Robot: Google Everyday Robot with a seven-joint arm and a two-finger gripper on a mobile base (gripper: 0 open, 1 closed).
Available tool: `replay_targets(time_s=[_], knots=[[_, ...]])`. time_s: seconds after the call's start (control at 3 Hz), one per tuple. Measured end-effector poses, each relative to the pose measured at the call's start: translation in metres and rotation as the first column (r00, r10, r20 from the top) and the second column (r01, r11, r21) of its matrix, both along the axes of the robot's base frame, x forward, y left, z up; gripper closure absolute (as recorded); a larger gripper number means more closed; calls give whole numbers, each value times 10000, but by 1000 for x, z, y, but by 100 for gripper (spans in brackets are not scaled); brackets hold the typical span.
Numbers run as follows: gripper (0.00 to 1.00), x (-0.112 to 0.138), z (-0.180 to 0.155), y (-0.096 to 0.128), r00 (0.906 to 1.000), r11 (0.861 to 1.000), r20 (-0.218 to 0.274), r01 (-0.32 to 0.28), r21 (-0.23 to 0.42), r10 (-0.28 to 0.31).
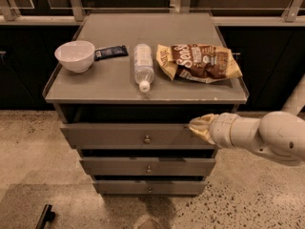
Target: Open top drawer
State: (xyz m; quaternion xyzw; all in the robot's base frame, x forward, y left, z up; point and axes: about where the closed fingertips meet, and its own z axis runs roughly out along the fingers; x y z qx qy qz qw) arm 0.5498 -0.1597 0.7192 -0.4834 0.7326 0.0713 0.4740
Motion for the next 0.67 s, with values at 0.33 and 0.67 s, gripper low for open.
replay_targets(time_s=[0.33, 0.67], knots=[[100, 0, 0, 0, 10000, 10000, 1, 1, 0, -1], [100, 14, 0, -7, 9978, 9988, 466, 471, -125, -465]])
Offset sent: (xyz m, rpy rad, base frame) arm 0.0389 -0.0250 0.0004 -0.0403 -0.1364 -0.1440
